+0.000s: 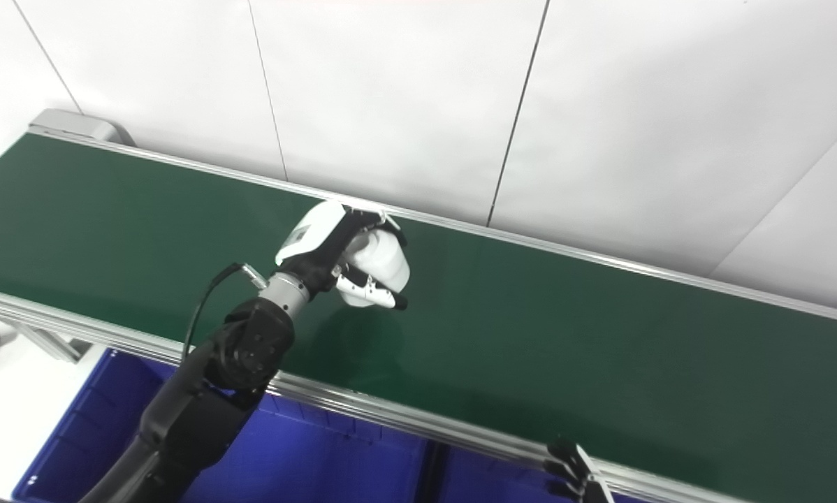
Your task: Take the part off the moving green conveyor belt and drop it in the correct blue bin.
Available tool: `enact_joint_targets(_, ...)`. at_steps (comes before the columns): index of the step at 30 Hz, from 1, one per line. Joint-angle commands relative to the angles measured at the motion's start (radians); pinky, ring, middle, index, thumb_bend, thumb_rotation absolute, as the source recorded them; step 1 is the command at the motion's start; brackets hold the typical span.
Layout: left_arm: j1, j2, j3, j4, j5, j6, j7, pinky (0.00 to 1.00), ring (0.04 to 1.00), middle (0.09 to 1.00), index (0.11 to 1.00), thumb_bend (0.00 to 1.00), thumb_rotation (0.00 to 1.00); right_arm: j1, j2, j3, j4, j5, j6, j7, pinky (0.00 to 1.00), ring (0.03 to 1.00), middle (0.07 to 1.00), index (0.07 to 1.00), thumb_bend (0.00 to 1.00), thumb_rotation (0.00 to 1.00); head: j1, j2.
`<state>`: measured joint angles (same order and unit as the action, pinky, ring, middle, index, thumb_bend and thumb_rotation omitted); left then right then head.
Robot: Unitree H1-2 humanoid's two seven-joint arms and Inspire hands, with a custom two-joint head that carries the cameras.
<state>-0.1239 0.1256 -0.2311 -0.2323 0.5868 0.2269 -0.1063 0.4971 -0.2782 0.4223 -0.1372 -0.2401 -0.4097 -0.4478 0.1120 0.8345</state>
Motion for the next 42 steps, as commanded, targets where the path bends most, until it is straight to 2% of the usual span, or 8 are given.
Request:
enact_joint_targets(1,0.027,0.006,0.012,-0.09,-0.023,-0.026,0.004,0.47,0.456,0.525,0.466,0.5,0.0,0.007,-0.008,-0.005,-0.041,0.008,-0.06,0.006,0.65,0.735,0.791,0.827,0.65,0.31,-0.004,0.018)
enact_joint_targets(8,0.181,0.017,0.047,-0.257,-0.147,-0.073,-0.007,0.42,0.439,0.527,0.477,0.5,0.0,0.03,0.008,-0.036,-0.092,0.018,-0.059,0.064,0.65,0.73,0.787,0.823,0.65,0.31,-0.045,0.071)
enact_joint_targets(15,0.335,0.097,0.067,-0.194,-0.299,-0.268,-0.026,0.47,0.463,0.527,0.465,0.5,0.0,0.044,0.049,-0.085,-0.121,0.008,-0.058,0.143,0.6,0.699,0.772,0.813,0.65,0.31,-0.071,0.074)
enact_joint_targets(17,0.377,0.132,0.06,-0.159,-0.313,-0.351,-0.034,0.46,0.458,0.532,0.46,0.5,0.0,0.052,0.06,-0.097,-0.122,0.005,-0.058,0.158,0.61,0.7,0.77,0.81,0.66,0.31,-0.071,0.062)
enact_joint_targets(20,0.424,0.167,0.05,-0.126,-0.297,-0.418,-0.043,0.51,0.475,0.521,0.456,0.5,0.0,0.064,0.071,-0.106,-0.127,0.0,-0.06,0.172,0.6,0.684,0.766,0.808,0.65,0.31,-0.067,0.054)
enact_joint_targets(26,0.514,0.194,0.025,-0.124,-0.281,-0.445,-0.064,0.55,0.494,0.51,0.456,0.5,0.0,0.075,0.073,-0.127,-0.135,-0.006,-0.06,0.195,0.63,0.709,0.774,0.805,0.64,0.34,-0.037,0.062)
enact_joint_targets(34,0.546,0.224,0.007,-0.096,-0.27,-0.492,-0.098,0.54,0.5,0.515,0.451,0.5,0.0,0.062,0.085,-0.144,-0.129,0.052,-0.059,0.252,0.63,0.714,0.769,0.799,0.66,0.36,0.005,0.065)
enact_joint_targets(42,0.484,0.215,-0.059,-0.018,-0.118,-0.376,-0.157,0.53,0.479,0.512,0.472,0.5,0.0,0.036,0.094,-0.168,-0.125,0.062,-0.058,0.299,0.62,0.702,0.754,0.801,0.66,0.36,0.032,0.059)
